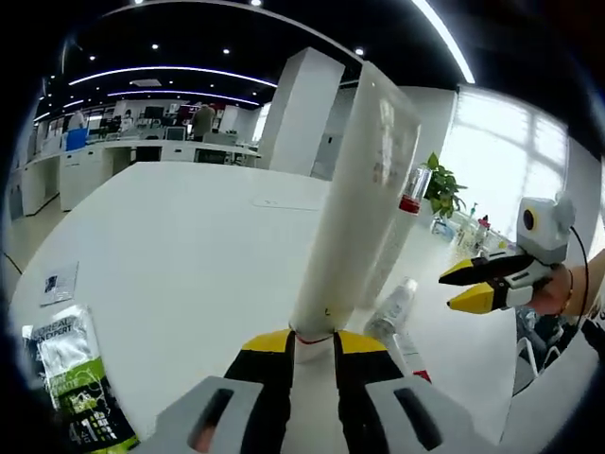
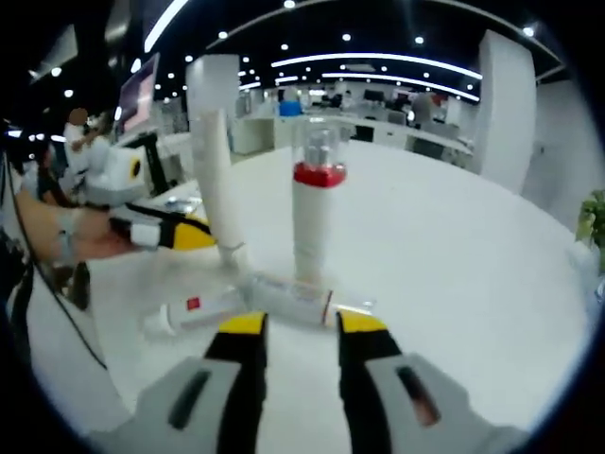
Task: Arrange the skincare products in the storage area until every visible bottle or jar stands upright without overlapping.
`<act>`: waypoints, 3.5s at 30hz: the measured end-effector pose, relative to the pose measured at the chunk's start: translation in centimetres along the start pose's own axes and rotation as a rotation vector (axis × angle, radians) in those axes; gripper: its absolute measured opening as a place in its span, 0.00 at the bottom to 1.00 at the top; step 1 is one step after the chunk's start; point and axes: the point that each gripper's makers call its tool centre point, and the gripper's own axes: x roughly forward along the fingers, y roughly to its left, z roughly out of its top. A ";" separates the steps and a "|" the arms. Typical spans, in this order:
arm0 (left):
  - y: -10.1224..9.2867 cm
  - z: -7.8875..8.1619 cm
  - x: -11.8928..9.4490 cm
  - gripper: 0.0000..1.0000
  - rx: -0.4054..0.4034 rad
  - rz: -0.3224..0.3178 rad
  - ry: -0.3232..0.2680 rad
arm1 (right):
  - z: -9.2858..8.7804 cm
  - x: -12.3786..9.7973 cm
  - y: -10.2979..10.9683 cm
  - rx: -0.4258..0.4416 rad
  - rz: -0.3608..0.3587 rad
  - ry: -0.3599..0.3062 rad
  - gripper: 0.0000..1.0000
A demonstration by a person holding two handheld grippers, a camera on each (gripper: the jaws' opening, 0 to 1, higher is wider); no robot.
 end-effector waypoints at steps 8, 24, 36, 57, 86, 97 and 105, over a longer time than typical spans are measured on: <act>-0.3 0.9 1.9 0.17 0.007 -0.010 0.001 | -0.4 -0.3 -1.0 0.018 -0.015 0.002 0.27; -1.2 1.7 3.9 0.18 0.023 -0.043 0.007 | -2.2 -1.3 -2.1 0.030 -0.046 0.027 0.25; -1.7 1.9 4.5 0.17 0.041 -0.064 0.015 | -2.5 -1.7 -2.4 0.005 -0.053 0.049 0.24; -1.8 2.2 3.9 0.20 0.024 -0.070 0.022 | -2.9 -1.8 -3.0 0.013 -0.091 0.058 0.24; -7.2 -5.3 -4.5 0.42 0.122 -0.203 0.203 | -1.0 0.5 1.8 -0.026 0.175 0.017 0.25; -7.5 -7.0 -4.9 0.40 0.304 -0.176 0.279 | -1.3 0.3 2.3 -0.038 0.184 0.025 0.25; -7.0 -8.0 -5.2 0.29 0.347 -0.167 0.319 | -1.1 0.3 3.0 -0.066 0.212 0.020 0.25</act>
